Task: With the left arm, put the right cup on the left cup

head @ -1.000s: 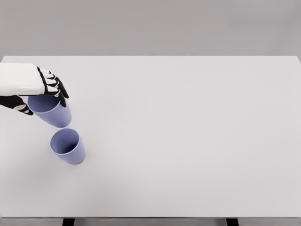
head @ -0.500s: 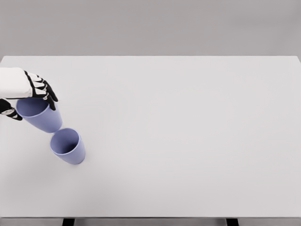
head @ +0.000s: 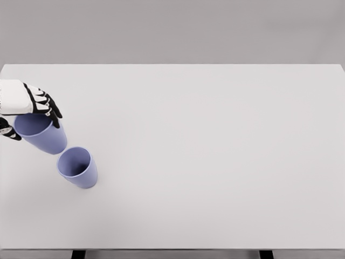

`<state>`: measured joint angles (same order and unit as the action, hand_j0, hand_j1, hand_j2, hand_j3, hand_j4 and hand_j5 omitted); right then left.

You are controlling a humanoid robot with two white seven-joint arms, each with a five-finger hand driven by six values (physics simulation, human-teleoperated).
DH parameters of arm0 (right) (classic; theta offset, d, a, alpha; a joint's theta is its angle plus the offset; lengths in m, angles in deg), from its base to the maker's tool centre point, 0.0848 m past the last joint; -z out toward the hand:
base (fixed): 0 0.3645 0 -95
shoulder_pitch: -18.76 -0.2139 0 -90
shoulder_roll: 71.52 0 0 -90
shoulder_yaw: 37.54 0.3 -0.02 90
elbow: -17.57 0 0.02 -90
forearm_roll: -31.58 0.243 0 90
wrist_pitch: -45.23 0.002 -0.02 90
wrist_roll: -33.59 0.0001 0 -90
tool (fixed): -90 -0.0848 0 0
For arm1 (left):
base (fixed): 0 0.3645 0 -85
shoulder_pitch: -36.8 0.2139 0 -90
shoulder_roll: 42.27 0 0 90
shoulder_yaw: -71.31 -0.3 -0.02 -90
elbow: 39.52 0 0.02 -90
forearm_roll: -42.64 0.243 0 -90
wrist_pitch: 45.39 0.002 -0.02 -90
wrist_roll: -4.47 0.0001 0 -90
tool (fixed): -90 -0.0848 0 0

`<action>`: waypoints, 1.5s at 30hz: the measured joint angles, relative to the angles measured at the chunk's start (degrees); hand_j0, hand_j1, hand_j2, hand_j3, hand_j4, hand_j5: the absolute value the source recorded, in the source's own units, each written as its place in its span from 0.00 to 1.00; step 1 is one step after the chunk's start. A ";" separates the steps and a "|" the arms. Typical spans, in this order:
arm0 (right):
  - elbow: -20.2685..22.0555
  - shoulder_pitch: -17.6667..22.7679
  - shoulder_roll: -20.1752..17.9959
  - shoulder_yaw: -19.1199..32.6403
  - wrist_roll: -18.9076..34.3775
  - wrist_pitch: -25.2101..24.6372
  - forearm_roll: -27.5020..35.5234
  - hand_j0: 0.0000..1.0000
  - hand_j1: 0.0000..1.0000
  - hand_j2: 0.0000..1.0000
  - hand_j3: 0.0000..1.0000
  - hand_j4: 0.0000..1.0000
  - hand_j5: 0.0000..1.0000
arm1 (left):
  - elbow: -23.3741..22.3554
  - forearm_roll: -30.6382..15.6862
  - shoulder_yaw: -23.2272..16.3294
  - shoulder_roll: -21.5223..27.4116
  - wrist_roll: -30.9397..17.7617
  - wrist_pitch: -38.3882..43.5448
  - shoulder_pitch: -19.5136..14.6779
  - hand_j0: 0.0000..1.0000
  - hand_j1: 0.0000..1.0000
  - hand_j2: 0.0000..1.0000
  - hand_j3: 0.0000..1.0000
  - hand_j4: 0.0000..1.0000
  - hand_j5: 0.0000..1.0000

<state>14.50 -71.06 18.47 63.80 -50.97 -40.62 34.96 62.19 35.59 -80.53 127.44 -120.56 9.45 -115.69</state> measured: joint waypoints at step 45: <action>0.00 0.00 0.00 0.00 0.00 -0.01 -0.01 1.00 1.00 1.00 1.00 1.00 1.00 | 0.23 -9.41 -1.51 0.50 0.00 -0.01 1.06 0.61 0.61 0.61 0.61 0.61 0.61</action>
<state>14.50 -71.06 18.47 63.80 -50.97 -40.63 34.95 62.42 26.18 -82.04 127.94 -120.56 9.44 -114.64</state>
